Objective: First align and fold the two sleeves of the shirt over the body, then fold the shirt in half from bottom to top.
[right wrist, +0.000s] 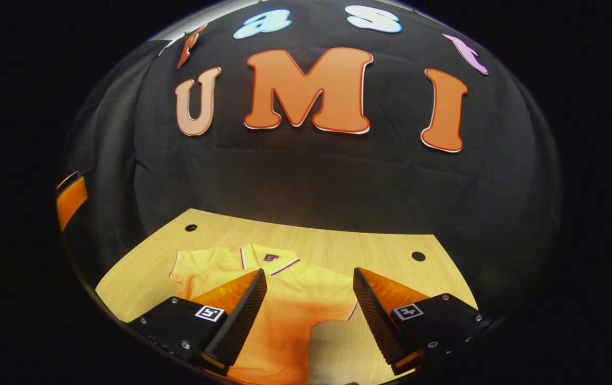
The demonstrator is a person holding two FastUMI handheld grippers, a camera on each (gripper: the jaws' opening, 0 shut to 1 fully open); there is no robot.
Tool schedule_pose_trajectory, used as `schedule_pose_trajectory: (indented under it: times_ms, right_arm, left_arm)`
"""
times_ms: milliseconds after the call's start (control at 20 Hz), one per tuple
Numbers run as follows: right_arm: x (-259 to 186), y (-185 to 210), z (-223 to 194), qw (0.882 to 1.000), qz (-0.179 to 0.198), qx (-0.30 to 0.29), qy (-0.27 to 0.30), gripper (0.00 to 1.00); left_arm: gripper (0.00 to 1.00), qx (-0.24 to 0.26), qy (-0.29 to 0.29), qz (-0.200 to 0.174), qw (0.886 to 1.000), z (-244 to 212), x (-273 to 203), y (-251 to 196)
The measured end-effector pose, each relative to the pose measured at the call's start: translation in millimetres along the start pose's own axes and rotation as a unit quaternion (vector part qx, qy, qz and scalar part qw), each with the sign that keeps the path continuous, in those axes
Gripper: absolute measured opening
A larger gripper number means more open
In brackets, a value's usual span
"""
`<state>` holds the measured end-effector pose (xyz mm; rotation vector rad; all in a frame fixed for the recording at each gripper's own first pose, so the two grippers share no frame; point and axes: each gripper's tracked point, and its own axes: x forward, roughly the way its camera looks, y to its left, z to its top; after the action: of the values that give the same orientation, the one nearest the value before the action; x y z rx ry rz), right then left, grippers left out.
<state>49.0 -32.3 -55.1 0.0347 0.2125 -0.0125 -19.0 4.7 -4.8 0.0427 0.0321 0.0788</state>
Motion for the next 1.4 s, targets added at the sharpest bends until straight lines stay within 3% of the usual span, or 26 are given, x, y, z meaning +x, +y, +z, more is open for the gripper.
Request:
schedule_pose_trajectory:
  times_ms: [400, 800, 1400]
  right_arm:
    - [48, -37, -43, 0.994, -0.023, 0.015, 0.108, 0.98]
    - [97, -55, -91, 0.975, -0.02, 0.029, 0.217, 0.98]
    - [145, -80, -155, 0.926, -0.009, 0.079, 0.368, 0.96]
  left_arm:
    - [0.96, -0.002, 0.007, 0.021, 1.0, -6, -6, 13]
    - [0.96, 0.003, 0.015, 0.05, 0.999, -12, -19, 20]
    - [0.96, 0.0, 0.073, 0.1, 0.992, -45, -40, 27]
